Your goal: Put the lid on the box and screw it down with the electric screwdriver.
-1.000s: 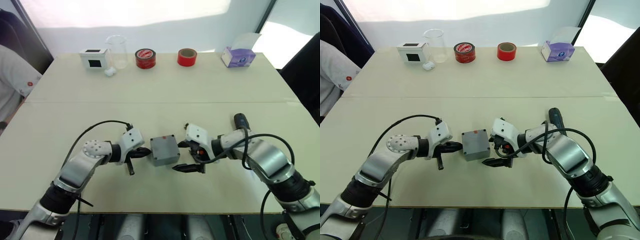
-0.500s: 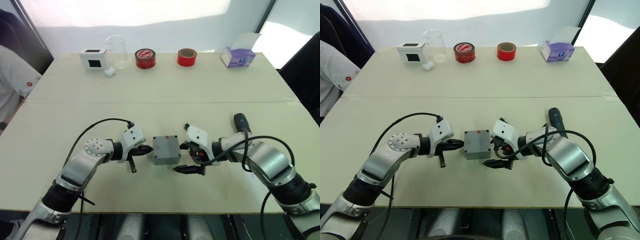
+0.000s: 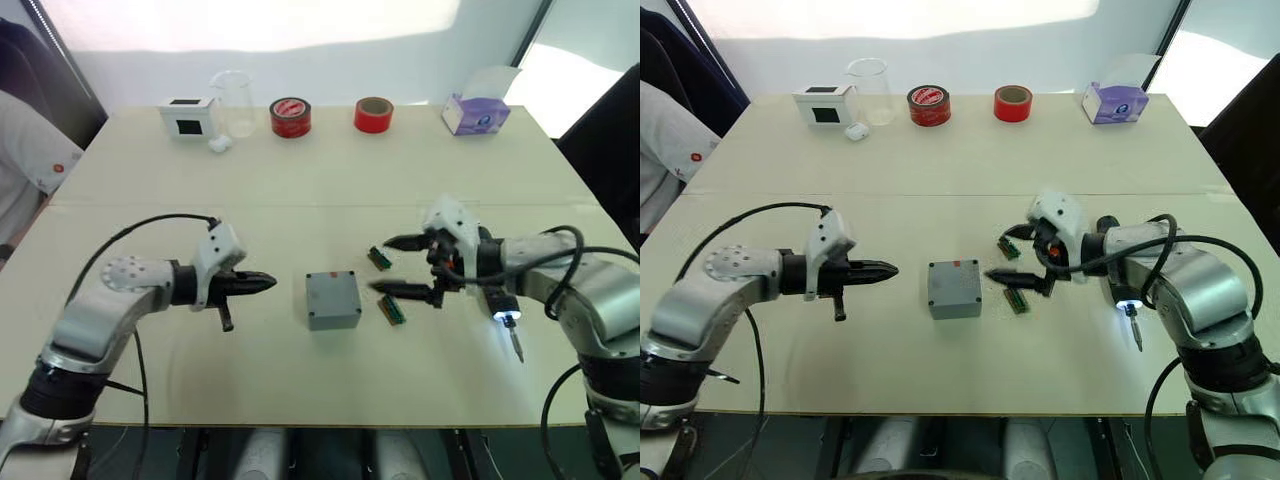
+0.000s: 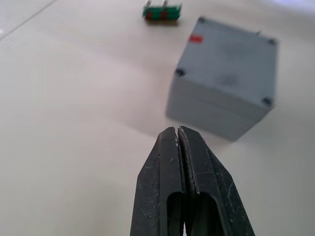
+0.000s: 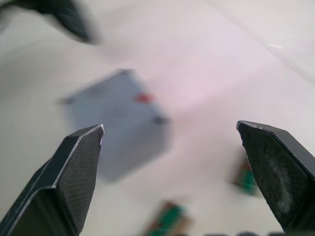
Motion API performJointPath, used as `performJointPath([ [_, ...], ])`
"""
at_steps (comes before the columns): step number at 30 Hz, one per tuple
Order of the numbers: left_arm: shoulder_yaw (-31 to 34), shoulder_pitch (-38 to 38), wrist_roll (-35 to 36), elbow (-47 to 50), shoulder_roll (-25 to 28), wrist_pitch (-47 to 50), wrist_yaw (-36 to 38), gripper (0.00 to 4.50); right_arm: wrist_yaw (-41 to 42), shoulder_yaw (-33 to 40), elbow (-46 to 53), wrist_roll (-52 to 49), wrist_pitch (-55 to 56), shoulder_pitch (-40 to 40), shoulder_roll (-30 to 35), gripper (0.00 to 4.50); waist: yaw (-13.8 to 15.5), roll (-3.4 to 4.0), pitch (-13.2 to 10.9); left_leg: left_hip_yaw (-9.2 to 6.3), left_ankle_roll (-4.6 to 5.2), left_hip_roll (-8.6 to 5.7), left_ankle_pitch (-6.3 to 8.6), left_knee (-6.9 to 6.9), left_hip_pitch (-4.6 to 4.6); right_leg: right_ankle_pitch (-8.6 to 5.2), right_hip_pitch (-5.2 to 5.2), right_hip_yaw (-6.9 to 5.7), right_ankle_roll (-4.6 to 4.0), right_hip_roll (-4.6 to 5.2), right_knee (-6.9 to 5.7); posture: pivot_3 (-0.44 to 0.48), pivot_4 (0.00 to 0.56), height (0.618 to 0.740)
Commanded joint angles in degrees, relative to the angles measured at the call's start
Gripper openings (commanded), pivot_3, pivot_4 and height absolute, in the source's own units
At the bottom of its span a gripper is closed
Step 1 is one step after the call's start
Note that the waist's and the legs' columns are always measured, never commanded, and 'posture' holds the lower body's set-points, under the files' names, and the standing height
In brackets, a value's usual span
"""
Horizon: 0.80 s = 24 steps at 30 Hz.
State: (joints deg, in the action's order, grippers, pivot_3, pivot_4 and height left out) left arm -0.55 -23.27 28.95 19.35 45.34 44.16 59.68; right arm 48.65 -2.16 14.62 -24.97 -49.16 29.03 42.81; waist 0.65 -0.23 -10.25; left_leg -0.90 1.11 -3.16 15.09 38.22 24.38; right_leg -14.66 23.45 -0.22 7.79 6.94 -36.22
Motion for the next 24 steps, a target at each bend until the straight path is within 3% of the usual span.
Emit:
performJointPath([
  [1, 1.21, -1.82, 2.94, 2.51, 0.66, 1.06, 0.79, 0.0, -1.18, -1.46, -5.94, 3.76, 8.39, -0.16, -2.81, 4.44, -0.17, 0.01, 0.0, 0.01, -0.02, 0.0, -0.01, 0.0, 0.0, 0.0, 0.01, 0.01, 0.0, 0.0, 0.0, 0.0, 0.15, 0.74],
  [2, 0.78, -2.03, 2.95, 2.84, 0.9, 1.1, 0.9, 0.0, -1.5, -1.78, -7.51, 4.4, 9.61, -0.21, -3.72, 4.44, -0.27, 0.01, 0.0, 0.03, -0.34, 0.0, -0.2, -0.01, 0.0, 0.0, 0.02, 0.02, 0.0, -0.01, 0.0, 0.0, 0.15, 0.74],
  [5, -0.29, -3.03, 3.12, 3.59, 0.98, 1.45, 0.48, 0.0, -2.03, -3.12, -12.1, 6.77, 13.48, -0.04, -5.67, 3.83, -0.43, 0.01, 0.0, 0.04, -0.36, 0.01, -0.21, -0.03, 0.01, 0.0, 0.03, 0.03, 0.0, -0.02, 0.0, 0.0, 0.15, 0.74],
  [11, -0.46, -2.79, 4.22, 5.17, 1.17, 2.27, -0.14, 0.0, -2.25, -3.02, -14.82, 7.94, 15.63, 0.18, -7.23, 1.85, -0.43, 0.01, -0.01, 0.03, -0.36, 0.02, -0.22, -0.02, 0.01, 0.0, 0.03, 0.02, 0.0, -0.04, -0.01, 0.0, 0.15, 0.74],
  [24, -2.0, -2.49, 3.07, 4.06, 1.13, 0.69, -0.58, 0.0, -3.11, -2.78, -17.91, 9.16, 16.49, 0.94, -9.56, 1.85, -0.43, 0.01, -0.01, 0.03, -0.37, 0.03, -0.22, -0.03, 0.0, 0.0, 0.03, 0.03, 0.0, -0.06, -0.01, 0.0, 0.15, 0.74],
])
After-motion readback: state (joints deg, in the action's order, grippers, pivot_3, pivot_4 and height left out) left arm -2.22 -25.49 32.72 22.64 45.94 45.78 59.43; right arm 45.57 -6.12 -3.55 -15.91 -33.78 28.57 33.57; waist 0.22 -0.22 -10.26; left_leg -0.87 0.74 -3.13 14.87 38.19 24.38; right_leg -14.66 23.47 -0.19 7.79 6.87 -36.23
